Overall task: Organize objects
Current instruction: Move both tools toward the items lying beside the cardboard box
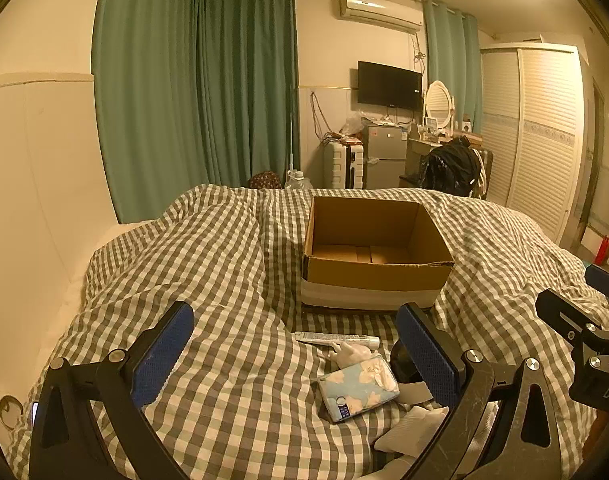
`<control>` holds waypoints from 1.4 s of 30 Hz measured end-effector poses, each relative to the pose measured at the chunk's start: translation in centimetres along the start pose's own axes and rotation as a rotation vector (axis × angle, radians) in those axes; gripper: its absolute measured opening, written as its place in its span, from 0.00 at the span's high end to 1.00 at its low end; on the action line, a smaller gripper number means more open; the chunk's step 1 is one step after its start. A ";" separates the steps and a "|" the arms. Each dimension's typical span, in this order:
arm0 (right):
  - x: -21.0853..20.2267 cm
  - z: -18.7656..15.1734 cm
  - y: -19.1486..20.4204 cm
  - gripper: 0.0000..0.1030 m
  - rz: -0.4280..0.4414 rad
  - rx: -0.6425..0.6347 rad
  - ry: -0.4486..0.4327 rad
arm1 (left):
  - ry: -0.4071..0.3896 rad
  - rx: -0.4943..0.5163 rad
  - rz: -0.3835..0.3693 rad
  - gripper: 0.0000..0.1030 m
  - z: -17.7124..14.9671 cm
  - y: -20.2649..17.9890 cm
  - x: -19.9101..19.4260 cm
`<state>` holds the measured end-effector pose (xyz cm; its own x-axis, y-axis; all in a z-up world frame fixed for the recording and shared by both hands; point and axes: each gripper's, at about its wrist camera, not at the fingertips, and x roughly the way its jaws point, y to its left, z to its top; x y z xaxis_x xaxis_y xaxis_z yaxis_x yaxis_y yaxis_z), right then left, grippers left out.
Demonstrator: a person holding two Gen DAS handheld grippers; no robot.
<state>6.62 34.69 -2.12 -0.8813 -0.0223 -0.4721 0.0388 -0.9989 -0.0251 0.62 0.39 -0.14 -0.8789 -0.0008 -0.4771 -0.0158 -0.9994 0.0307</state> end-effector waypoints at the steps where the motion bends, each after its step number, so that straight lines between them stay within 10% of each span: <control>1: 0.0 0.0 0.0 0.00 0.002 -0.001 0.000 | 0.001 0.001 0.001 0.00 0.0 0.0 0.0; 42: -3.8 1.4 1.8 0.00 0.084 -0.077 -0.031 | 0.057 -0.015 -0.001 0.00 0.2 0.1 -1.3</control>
<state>9.40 32.88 0.87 -0.8876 -0.1084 -0.4478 0.1481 -0.9875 -0.0545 1.66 0.26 0.67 -0.8505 -0.0015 -0.5260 -0.0091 -0.9998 0.0176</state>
